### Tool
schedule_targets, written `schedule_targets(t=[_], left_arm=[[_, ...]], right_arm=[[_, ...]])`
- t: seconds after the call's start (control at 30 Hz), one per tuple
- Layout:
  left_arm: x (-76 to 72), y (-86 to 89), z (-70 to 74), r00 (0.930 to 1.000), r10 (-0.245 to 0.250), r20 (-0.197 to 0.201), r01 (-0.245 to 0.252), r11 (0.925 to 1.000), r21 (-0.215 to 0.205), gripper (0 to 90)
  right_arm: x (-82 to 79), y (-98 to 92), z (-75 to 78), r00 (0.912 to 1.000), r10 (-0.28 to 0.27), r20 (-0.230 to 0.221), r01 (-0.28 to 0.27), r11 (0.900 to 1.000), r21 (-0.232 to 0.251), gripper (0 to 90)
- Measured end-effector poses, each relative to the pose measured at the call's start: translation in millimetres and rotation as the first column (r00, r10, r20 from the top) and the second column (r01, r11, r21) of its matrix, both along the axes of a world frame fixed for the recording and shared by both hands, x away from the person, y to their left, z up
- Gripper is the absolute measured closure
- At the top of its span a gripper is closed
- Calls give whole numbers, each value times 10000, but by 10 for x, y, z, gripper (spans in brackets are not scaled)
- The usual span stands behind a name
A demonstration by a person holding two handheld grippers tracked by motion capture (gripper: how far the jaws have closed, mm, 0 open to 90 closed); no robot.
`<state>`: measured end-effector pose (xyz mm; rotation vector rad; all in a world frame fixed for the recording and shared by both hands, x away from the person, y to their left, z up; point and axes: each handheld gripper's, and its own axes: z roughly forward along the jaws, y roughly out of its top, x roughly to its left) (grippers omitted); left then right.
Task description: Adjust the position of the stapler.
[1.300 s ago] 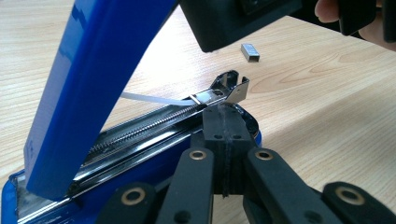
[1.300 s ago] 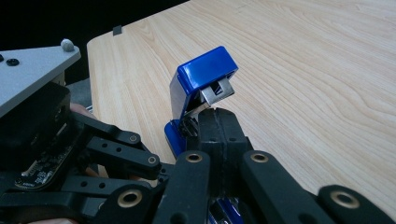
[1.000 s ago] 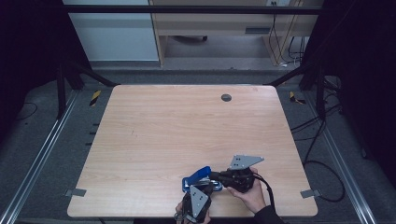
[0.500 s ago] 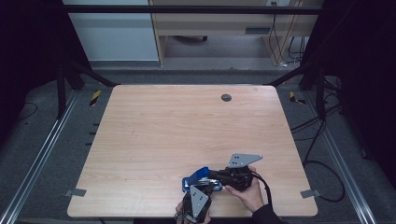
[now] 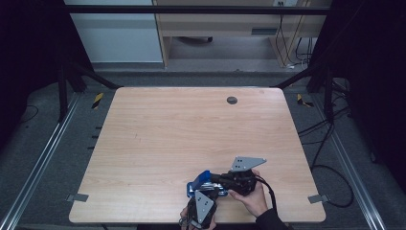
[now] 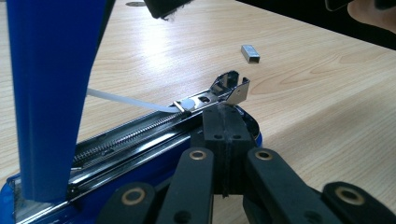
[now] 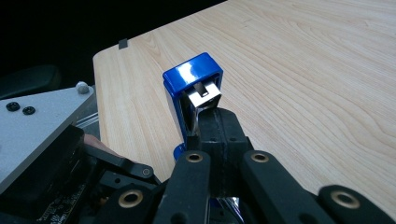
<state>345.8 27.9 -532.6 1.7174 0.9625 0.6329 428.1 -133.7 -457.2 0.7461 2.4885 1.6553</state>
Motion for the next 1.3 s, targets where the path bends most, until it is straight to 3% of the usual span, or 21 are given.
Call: schedule_targets(t=[1.3], left_arm=[[-4,4,-12,9999,67,92,-67,10000,-9,900]], right_arm=[[98,259,72,9969,771,-154,-767,9968,226,900]])
